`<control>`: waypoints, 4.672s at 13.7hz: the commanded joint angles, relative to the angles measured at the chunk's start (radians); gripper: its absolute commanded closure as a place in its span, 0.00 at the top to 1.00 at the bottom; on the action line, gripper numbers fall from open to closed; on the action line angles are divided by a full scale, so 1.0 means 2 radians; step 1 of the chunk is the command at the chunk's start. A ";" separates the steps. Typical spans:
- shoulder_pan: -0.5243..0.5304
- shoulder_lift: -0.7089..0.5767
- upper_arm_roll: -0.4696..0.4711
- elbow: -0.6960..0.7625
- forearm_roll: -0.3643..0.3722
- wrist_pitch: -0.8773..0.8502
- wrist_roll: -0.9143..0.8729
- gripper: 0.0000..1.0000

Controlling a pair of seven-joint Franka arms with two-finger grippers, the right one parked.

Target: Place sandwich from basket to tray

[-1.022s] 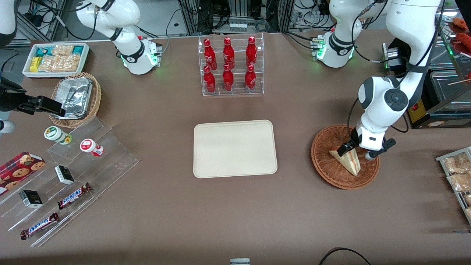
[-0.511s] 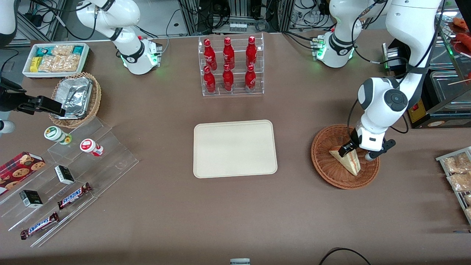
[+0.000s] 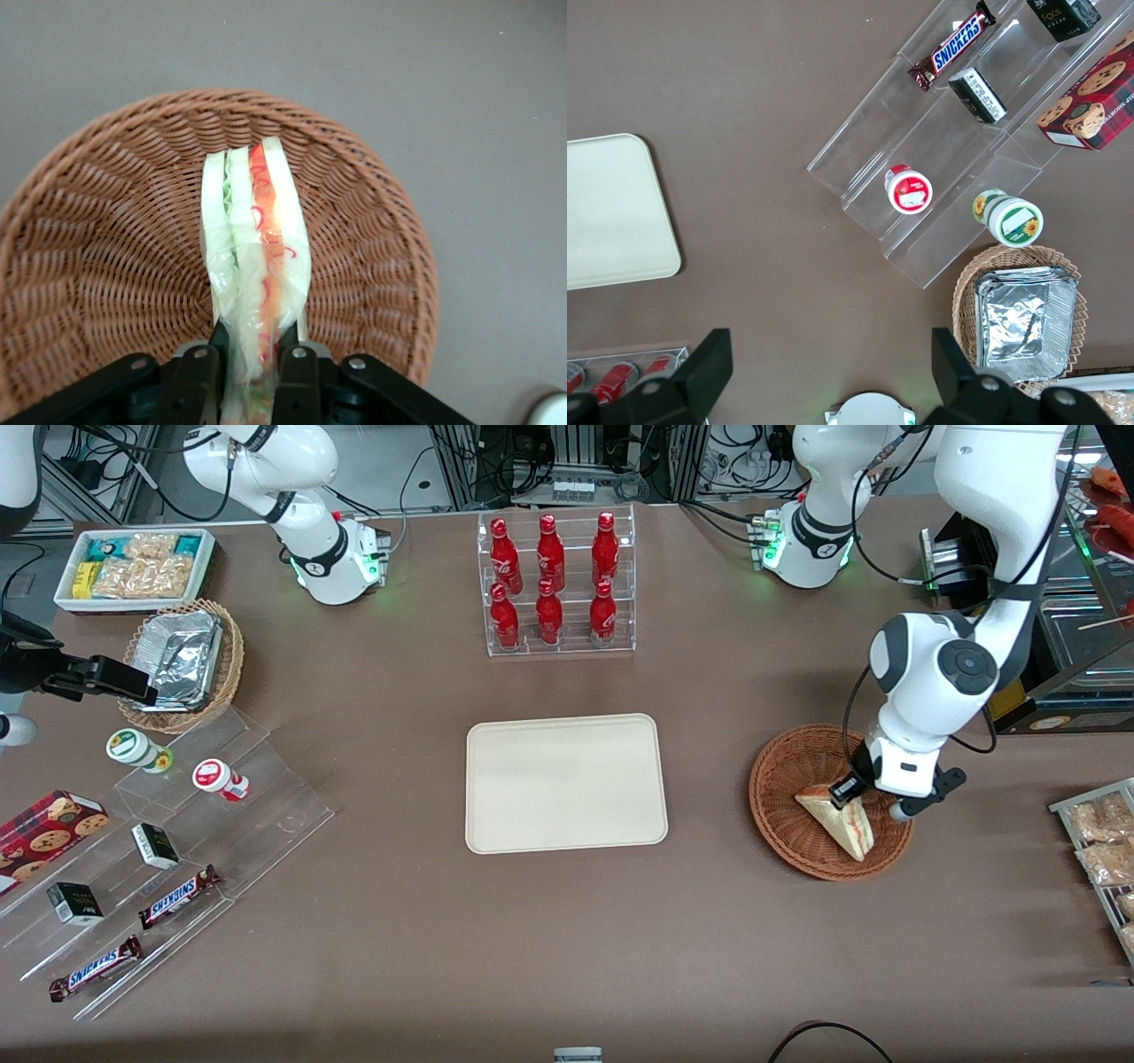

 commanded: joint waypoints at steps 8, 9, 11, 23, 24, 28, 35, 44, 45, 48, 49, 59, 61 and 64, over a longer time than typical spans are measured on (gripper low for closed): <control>-0.003 -0.019 -0.122 0.171 0.006 -0.233 -0.011 0.00; -0.003 -0.014 -0.143 0.174 0.006 -0.232 -0.017 0.00; -0.003 -0.002 -0.180 0.187 0.008 -0.231 -0.031 0.00; -0.141 0.183 -0.261 0.310 0.166 -0.228 -0.167 0.00; -0.153 0.204 -0.260 0.323 0.179 -0.226 -0.179 0.00; -0.185 0.262 -0.255 0.338 0.245 -0.187 -0.227 0.00; -0.219 0.292 -0.219 0.334 0.265 -0.150 -0.234 0.00; -0.224 0.297 -0.211 0.334 0.273 -0.134 -0.236 0.99; -0.223 0.295 -0.211 0.335 0.272 -0.135 -0.236 0.99; -0.219 0.273 -0.212 0.338 0.268 -0.162 -0.237 1.00; -0.214 0.258 -0.213 0.338 0.265 -0.177 -0.238 1.00; -0.118 0.068 -0.214 0.334 0.154 -0.352 -0.173 1.00; -0.084 0.030 -0.214 0.333 0.111 -0.396 -0.113 1.00; -0.039 -0.005 -0.214 0.333 0.077 -0.433 -0.047 1.00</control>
